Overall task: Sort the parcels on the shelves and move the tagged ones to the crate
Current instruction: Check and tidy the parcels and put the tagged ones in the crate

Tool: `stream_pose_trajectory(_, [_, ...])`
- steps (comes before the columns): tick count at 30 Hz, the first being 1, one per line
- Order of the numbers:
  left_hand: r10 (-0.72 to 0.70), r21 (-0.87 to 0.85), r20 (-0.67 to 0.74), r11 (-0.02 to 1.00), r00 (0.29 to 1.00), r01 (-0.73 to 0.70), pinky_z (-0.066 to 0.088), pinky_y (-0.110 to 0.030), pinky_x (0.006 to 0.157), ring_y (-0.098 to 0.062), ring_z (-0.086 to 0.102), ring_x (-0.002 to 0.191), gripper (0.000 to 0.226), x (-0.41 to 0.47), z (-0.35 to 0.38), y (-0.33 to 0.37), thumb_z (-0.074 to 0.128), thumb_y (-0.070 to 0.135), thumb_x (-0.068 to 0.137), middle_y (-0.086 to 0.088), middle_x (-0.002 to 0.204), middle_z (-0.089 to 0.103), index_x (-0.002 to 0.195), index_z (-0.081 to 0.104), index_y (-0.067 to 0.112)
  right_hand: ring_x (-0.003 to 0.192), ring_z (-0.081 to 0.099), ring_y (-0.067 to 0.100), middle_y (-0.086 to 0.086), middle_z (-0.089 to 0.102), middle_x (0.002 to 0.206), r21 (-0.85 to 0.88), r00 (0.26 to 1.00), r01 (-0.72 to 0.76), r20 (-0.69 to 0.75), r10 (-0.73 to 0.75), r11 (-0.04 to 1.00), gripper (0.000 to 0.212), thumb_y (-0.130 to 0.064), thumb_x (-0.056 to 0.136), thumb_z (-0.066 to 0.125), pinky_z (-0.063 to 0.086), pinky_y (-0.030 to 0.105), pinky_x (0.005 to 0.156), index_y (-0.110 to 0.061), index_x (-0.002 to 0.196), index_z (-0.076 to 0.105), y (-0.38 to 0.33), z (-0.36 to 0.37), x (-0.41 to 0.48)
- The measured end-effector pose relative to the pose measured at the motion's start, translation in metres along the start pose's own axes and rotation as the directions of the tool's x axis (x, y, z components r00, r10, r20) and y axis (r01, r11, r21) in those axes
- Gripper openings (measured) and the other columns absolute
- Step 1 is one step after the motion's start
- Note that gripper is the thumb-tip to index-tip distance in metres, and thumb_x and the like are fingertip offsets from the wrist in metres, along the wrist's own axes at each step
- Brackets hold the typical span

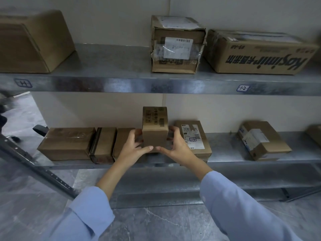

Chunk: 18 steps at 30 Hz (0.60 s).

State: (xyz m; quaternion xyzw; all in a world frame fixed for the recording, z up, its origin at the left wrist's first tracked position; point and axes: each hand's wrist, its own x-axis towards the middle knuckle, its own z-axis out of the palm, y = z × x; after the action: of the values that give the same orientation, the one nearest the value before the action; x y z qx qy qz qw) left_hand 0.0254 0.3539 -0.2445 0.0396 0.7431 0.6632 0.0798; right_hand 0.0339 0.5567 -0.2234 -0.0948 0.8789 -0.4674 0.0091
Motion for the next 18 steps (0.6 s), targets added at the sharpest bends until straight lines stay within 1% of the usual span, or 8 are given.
stream_pose_trajectory(2, [0.005, 0.017, 0.019, 1.0, 1.0, -0.005, 0.049, -0.009, 0.081, 0.006, 0.059, 0.111, 0.072, -0.001, 0.002, 0.002, 0.083, 0.02, 0.074, 0.024, 0.123, 0.056, 0.122, 0.039, 0.05, 0.129, 0.046, 0.009, 0.001, 0.043, 0.143, 0.011, 1.0, 0.023, 0.001, -0.023, 1.0, 0.094, -0.036, 0.077, 0.082, 0.044, 0.037, 0.107, -0.016, 0.146, 0.021, -0.001, -0.002, 0.0])
stream_pose_trajectory(4, [0.018, 0.047, 0.045, 0.999, 0.999, -0.02, 0.048, -0.018, 0.094, -0.004, 0.054, 0.122, 0.083, -0.001, 0.004, 0.003, 0.083, 0.017, 0.075, 0.015, 0.133, 0.053, 0.139, 0.035, 0.038, 0.134, 0.04, 0.011, 0.004, 0.037, 0.145, -0.002, 0.999, 0.038, 0.015, -0.038, 0.999, 0.104, -0.038, 0.075, 0.082, 0.042, 0.036, 0.109, -0.013, 0.152, 0.017, -0.002, -0.004, 0.0])
stream_pose_trajectory(6, [0.04, 0.084, 0.067, 0.995, 0.997, -0.045, 0.041, -0.028, 0.107, -0.01, 0.045, 0.132, 0.091, -0.003, 0.006, 0.004, 0.083, 0.022, 0.073, 0.003, 0.142, 0.046, 0.148, 0.031, 0.028, 0.137, 0.036, 0.014, 0.003, 0.032, 0.146, -0.044, 0.999, 0.025, 0.039, -0.023, 0.999, 0.108, -0.042, 0.075, 0.082, 0.04, 0.039, 0.11, -0.016, 0.154, 0.014, -0.003, -0.007, 0.0])
stream_pose_trajectory(8, [0.034, 0.13, 0.066, 0.991, 0.997, -0.042, 0.035, -0.031, 0.113, -0.008, 0.039, 0.135, 0.096, -0.006, 0.009, 0.007, 0.082, 0.039, 0.066, 0.004, 0.145, 0.04, 0.146, 0.03, 0.033, 0.137, 0.034, 0.014, -0.003, 0.032, 0.141, -0.064, 0.998, 0.029, 0.059, -0.025, 0.998, 0.105, -0.043, 0.074, 0.082, 0.039, 0.04, 0.111, -0.02, 0.154, 0.018, -0.001, -0.008, 0.0])
stream_pose_trajectory(10, [0.024, 0.152, 0.061, 0.988, 0.998, -0.033, 0.033, -0.034, 0.115, -0.005, 0.039, 0.135, 0.1, -0.009, 0.01, 0.008, 0.079, 0.051, 0.06, 0.007, 0.145, 0.042, 0.147, 0.03, 0.034, 0.136, 0.034, 0.012, -0.009, 0.034, 0.135, -0.058, 0.997, 0.037, 0.071, -0.032, 0.998, 0.103, -0.044, 0.073, 0.083, 0.037, 0.036, 0.112, -0.021, 0.152, 0.021, -0.001, -0.009, -0.001])
stream_pose_trajectory(14, [0.019, 0.125, 0.095, 0.992, 0.995, -0.031, 0.035, -0.044, 0.114, -0.009, 0.046, 0.133, 0.096, -0.012, 0.008, 0.006, 0.08, 0.047, 0.063, 0.007, 0.141, 0.051, 0.144, 0.035, 0.026, 0.128, 0.047, 0.006, -0.005, 0.051, 0.136, 0.024, 0.994, -0.028, 0.106, 0.025, 0.999, 0.094, -0.039, 0.074, 0.083, 0.042, 0.028, 0.107, -0.019, 0.148, 0.028, 0.004, -0.012, -0.003])
stream_pose_trajectory(16, [0.017, 0.115, 0.074, 0.993, 0.997, -0.026, 0.038, -0.045, 0.112, -0.01, 0.049, 0.129, 0.087, -0.014, 0.008, 0.006, 0.081, 0.047, 0.063, 0.005, 0.138, 0.053, 0.137, 0.04, 0.027, 0.116, 0.054, -0.005, -0.018, 0.056, 0.124, 0.051, 0.99, -0.079, 0.122, 0.072, 0.996, 0.09, -0.04, 0.075, 0.083, 0.044, 0.014, 0.096, -0.021, 0.144, 0.028, 0.005, -0.013, -0.006])
stream_pose_trajectory(18, [0.009, 0.121, 0.053, 0.993, 0.999, -0.015, 0.042, -0.046, 0.109, -0.01, 0.052, 0.125, 0.076, -0.015, 0.008, 0.006, 0.081, 0.049, 0.061, 0.004, 0.133, 0.055, 0.124, 0.042, 0.032, 0.113, 0.054, -0.006, -0.023, 0.055, 0.119, 0.064, 0.989, -0.09, 0.121, 0.082, 0.994, 0.089, -0.041, 0.077, 0.081, 0.042, 0.003, 0.087, -0.019, 0.143, 0.026, 0.005, -0.012, -0.008])
